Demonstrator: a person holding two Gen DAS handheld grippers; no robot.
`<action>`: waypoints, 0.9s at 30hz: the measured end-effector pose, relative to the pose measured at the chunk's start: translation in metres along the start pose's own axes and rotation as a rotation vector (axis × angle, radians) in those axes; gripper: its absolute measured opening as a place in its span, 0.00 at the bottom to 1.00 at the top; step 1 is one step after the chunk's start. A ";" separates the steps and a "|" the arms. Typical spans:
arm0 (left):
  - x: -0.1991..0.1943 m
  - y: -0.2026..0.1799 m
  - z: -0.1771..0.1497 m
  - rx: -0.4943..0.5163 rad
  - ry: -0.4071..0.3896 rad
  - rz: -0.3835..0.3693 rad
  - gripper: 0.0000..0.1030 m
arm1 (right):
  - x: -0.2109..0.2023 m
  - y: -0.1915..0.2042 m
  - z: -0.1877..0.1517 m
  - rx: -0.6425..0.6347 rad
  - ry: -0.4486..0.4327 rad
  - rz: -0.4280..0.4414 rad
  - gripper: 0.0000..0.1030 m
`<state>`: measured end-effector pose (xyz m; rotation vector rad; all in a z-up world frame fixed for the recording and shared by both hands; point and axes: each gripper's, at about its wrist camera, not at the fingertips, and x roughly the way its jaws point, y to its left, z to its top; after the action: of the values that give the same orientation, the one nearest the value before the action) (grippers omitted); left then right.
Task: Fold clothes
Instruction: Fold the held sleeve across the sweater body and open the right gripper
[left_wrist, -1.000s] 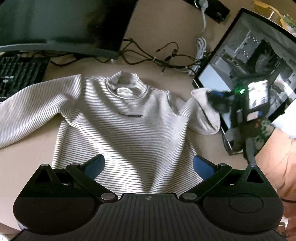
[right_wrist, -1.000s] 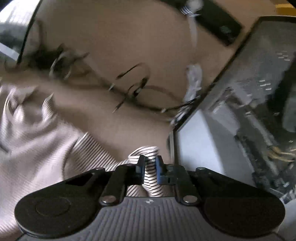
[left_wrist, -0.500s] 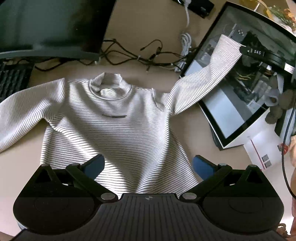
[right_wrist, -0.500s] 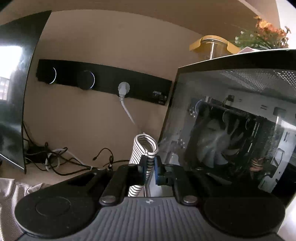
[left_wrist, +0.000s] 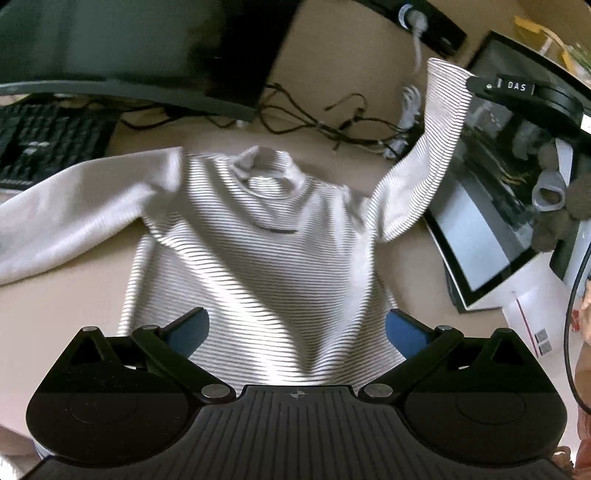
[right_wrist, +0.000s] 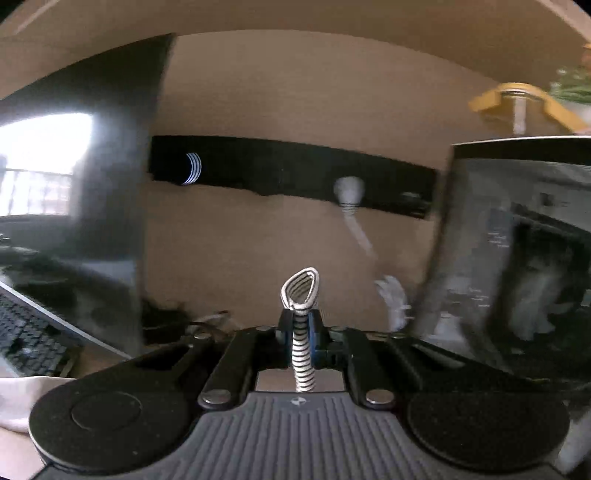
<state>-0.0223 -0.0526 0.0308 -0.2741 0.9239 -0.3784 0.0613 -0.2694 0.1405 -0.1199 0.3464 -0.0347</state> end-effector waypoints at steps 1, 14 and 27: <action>-0.003 0.005 -0.001 -0.015 -0.005 0.010 1.00 | 0.003 0.009 0.000 -0.005 0.005 0.027 0.08; -0.017 0.042 -0.012 -0.154 -0.017 0.076 1.00 | 0.036 0.133 -0.023 -0.076 0.120 0.398 0.09; 0.031 0.023 0.007 -0.078 0.036 0.038 1.00 | 0.057 0.041 -0.064 0.068 0.209 0.250 0.50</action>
<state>0.0051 -0.0448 0.0040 -0.3217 0.9796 -0.3133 0.0941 -0.2386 0.0565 -0.0049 0.5663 0.1891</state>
